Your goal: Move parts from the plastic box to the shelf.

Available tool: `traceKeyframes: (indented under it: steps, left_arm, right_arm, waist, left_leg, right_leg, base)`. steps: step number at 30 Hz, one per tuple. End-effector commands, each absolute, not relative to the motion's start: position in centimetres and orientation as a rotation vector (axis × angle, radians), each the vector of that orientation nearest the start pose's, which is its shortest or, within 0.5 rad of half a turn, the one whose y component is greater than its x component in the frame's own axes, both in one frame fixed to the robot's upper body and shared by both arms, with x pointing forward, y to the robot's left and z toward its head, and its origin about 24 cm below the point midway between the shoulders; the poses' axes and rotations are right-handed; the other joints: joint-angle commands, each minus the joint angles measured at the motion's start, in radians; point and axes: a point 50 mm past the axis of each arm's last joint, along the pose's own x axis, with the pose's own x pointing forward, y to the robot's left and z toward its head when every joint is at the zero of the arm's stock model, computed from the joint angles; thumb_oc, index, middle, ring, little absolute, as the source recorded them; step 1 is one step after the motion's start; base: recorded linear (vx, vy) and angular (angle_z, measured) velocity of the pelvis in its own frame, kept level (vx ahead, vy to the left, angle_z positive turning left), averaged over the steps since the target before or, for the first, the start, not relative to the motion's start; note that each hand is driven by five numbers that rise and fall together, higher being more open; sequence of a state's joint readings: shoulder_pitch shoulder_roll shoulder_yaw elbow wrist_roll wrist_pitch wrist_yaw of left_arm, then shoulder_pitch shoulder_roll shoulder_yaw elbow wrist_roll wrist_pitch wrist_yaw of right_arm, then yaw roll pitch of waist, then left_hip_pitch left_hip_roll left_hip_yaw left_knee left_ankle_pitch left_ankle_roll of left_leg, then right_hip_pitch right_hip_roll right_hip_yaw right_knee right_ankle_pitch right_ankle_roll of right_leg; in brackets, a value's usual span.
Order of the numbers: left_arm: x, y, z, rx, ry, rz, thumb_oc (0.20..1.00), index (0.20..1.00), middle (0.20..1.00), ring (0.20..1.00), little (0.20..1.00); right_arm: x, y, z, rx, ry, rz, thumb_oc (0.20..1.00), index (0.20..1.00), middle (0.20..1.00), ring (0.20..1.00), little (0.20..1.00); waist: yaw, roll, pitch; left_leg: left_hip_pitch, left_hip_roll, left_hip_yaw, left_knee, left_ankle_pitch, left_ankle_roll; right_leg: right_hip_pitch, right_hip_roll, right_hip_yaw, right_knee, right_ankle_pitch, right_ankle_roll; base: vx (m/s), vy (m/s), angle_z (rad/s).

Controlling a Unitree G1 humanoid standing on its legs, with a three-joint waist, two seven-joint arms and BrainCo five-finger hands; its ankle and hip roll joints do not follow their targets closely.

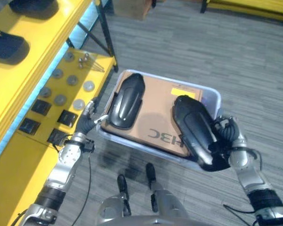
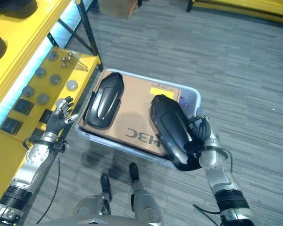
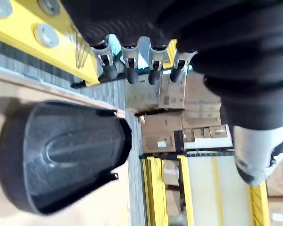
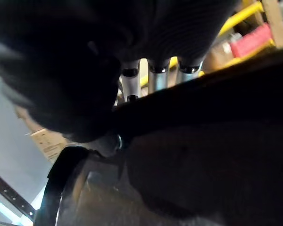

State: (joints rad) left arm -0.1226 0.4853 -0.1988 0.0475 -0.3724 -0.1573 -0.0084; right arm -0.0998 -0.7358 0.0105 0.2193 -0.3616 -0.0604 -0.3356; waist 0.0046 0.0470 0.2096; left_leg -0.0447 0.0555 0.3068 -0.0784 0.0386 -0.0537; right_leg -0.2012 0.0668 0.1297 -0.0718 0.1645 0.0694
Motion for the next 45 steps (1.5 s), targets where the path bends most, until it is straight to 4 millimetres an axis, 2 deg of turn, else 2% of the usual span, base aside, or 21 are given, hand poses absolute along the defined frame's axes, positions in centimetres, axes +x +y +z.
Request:
traceKeyframes:
  steps: [1, 4, 5, 7, 8, 9, 14, 20, 24, 25, 27, 32, 33, 35, 42, 45]
  left_arm:
    - [27.4, 18.2, 9.2, 0.062, -0.2, -0.302, 1.0, 1.0, 1.0, 1.0, 1.0]
    - [27.8, 17.3, 9.3, 0.04, -0.194, -0.344, 1.0, 1.0, 1.0, 1.0, 1.0]
    - [28.1, 16.5, 9.2, 0.046, -0.19, -0.372, 1.0, 1.0, 1.0, 1.0, 1.0]
    - [28.3, 16.2, 9.3, 0.048, -0.192, -0.385, 1.0, 1.0, 1.0, 1.0, 1.0]
    - [28.6, 15.2, 9.0, 0.036, -0.178, -0.412, 1.0, 1.0, 1.0, 1.0, 1.0]
    - [28.7, 15.2, 9.0, 0.037, -0.179, -0.413, 1.0, 1.0, 1.0, 1.0, 1.0]
    - [29.6, 12.4, 7.9, -0.002, -0.115, -0.488, 1.0, 1.0, 1.0, 1.0, 1.0]
    - [30.8, 9.7, 7.4, -0.019, -0.056, -0.565, 1.0, 1.0, 1.0, 1.0, 1.0]
    - [31.8, 7.4, 9.3, -0.016, -0.103, -0.628, 1.0, 1.0, 1.0, 1.0, 1.0]
    - [31.9, 7.4, 9.3, -0.016, -0.104, -0.628, 1.0, 1.0, 1.0, 1.0, 1.0]
    - [32.2, 5.8, 10.7, -0.027, -0.138, -0.674, 1.0, 1.0, 1.0, 1.0, 1.0]
    - [32.6, 4.2, 11.8, -0.035, -0.162, -0.697, 1.0, 1.0, 1.0, 1.0, 1.0]
    - [32.8, 3.2, 12.0, -0.05, -0.156, -0.705, 1.0, 1.0, 1.0, 1.0, 1.0]
    - [32.9, 2.9, 12.2, -0.058, -0.159, -0.708, 1.0, 1.0, 1.0, 1.0, 1.0]
    - [32.9, 0.5, 12.3, -0.054, -0.141, -0.731, 1.0, 1.0, 1.0, 1.0, 1.0]
    - [33.0, 0.2, 12.0, -0.041, -0.133, -0.722, 1.0, 1.0, 1.0, 1.0, 1.0]
  right_arm:
    - [26.9, -30.7, 14.3, -1.19, -0.305, -0.402, 0.2, 0.2, 0.2, 0.2, 0.2]
    - [26.8, -30.4, 16.6, -1.24, -0.406, -0.42, 0.2, 0.2, 0.2, 0.2, 0.2]
    - [26.7, -30.0, 18.0, -1.279, -0.471, -0.437, 0.2, 0.2, 0.2, 0.2, 0.2]
    - [26.5, -29.8, 18.7, -1.295, -0.509, -0.444, 0.2, 0.2, 0.2, 0.2, 0.2]
    - [26.3, -29.1, 19.9, -1.315, -0.583, -0.455, 0.2, 0.2, 0.2, 0.2, 0.2]
    - [26.3, -29.1, 20.0, -1.315, -0.584, -0.456, 0.2, 0.2, 0.2, 0.2, 0.2]
    - [26.0, -26.7, 21.9, -1.296, -0.751, -0.458, 0.2, 0.2, 0.2, 0.2, 0.2]
    - [26.0, -23.6, 22.8, -1.245, -0.888, -0.39, 0.2, 0.2, 0.2, 0.2, 0.2]
    - [26.0, -21.2, 22.9, -1.207, -0.966, -0.305, 0.2, 0.2, 0.2, 0.2, 0.2]
    - [26.1, -21.2, 23.0, -1.208, -0.968, -0.305, 0.2, 0.2, 0.2, 0.2, 0.2]
    - [26.1, -19.7, 22.8, -1.164, -1.004, -0.243, 0.2, 0.2, 0.2, 0.2, 0.2]
    - [26.1, -17.5, 22.6, -1.083, -1.045, -0.155, 0.2, 0.2, 0.2, 0.2, 0.2]
    - [25.8, -16.0, 22.6, -1.007, -1.079, -0.101, 0.2, 0.2, 0.2, 0.2, 0.2]
    - [25.7, -15.4, 22.7, -0.98, -1.093, -0.079, 0.2, 0.2, 0.2, 0.2, 0.2]
    - [25.0, -10.8, 22.9, -0.725, -1.153, 0.103, 0.2, 0.2, 0.2, 0.2, 0.2]
    - [24.8, -10.1, 23.1, -0.679, -1.163, 0.127, 0.2, 0.2, 0.2, 0.2, 0.2]
  waist:
    - [0.022, -0.025, -0.115]
    - [0.019, -0.031, -0.135]
    - [0.013, -0.033, -0.145]
    - [0.013, -0.036, -0.15]
    - [0.005, -0.034, -0.164]
    - [0.007, -0.036, -0.164]
    - [-0.01, -0.031, -0.186]
    - [-0.025, -0.013, -0.205]
    - [-0.03, -0.004, -0.211]
    - [-0.031, -0.004, -0.209]
    - [-0.03, 0.001, -0.212]
    - [-0.028, 0.003, -0.209]
    - [-0.028, 0.003, -0.208]
    - [-0.029, 0.004, -0.207]
    - [-0.025, 0.01, -0.199]
    - [-0.025, 0.011, -0.197]
  left_leg:
    - [0.064, 0.067, 0.056, 0.13, -0.188, -0.065]
    - [0.101, 0.074, 0.076, 0.125, -0.193, -0.065]
    - [0.124, 0.079, 0.083, 0.12, -0.2, -0.065]
    - [0.133, 0.08, 0.089, 0.115, -0.194, -0.066]
    - [0.154, 0.084, 0.094, 0.108, -0.201, -0.065]
    - [0.152, 0.083, 0.096, 0.107, -0.195, -0.066]
    - [0.19, 0.086, 0.107, 0.099, -0.197, -0.066]
    - [0.219, 0.086, 0.12, 0.091, -0.193, -0.068]
    - [0.224, 0.09, 0.12, 0.089, -0.186, -0.071]
    - [0.224, 0.09, 0.119, 0.089, -0.186, -0.071]
    - [0.225, 0.09, 0.117, 0.087, -0.181, -0.073]
    - [0.22, 0.09, 0.113, 0.089, -0.176, -0.074]
    - [0.217, 0.091, 0.111, 0.09, -0.173, -0.075]
    - [0.215, 0.091, 0.11, 0.091, -0.172, -0.076]
    - [0.2, 0.091, 0.107, 0.094, -0.165, -0.077]
    - [0.196, 0.092, 0.107, 0.095, -0.163, -0.078]
  right_leg:
    - [0.009, -0.062, 0.017, 0.19, -0.283, 0.181]
    - [0.03, -0.054, 0.03, 0.198, -0.291, 0.183]
    - [0.046, -0.051, 0.03, 0.203, -0.302, 0.184]
    - [0.051, -0.05, 0.035, 0.199, -0.298, 0.183]
    - [0.067, -0.045, 0.035, 0.201, -0.309, 0.182]
    - [0.065, -0.046, 0.038, 0.199, -0.302, 0.181]
    - [0.09, -0.036, 0.044, 0.203, -0.311, 0.179]
    - [0.105, -0.026, 0.05, 0.205, -0.314, 0.176]
    - [0.112, -0.025, 0.047, 0.208, -0.315, 0.174]
    - [0.112, -0.025, 0.047, 0.207, -0.315, 0.174]
    - [0.112, -0.025, 0.042, 0.209, -0.314, 0.173]
    - [0.111, -0.026, 0.039, 0.212, -0.313, 0.173]
    - [0.109, -0.027, 0.04, 0.213, -0.311, 0.173]
    - [0.109, -0.028, 0.039, 0.214, -0.311, 0.173]
    - [0.096, -0.031, 0.034, 0.223, -0.309, 0.171]
    - [0.093, -0.033, 0.032, 0.224, -0.309, 0.171]
  base:
    - [0.0, -0.003, -0.27]
    - [0.01, -0.017, -0.31]
    - [0.01, -0.028, -0.24]
    - [0.02, -0.022, -0.09]
    - [0.03, -0.015, -0.06]
    - [0.03, -0.017, -0.05]
    - [0.03, -0.018, -0.04]
    - [0.03, 0.008, -0.09]
    - [0.0, 0.0, -0.04]
    - [0.0, 0.0, 0.0]
    - [0.0, 0.0, 0.0]
    - [0.0, 0.0, 0.0]
    - [0.0, 0.0, 0.0]
    - [0.0, 0.0, 0.0]
    - [-0.02, 0.001, 0.0]
    - [-0.02, 0.002, 0.02]
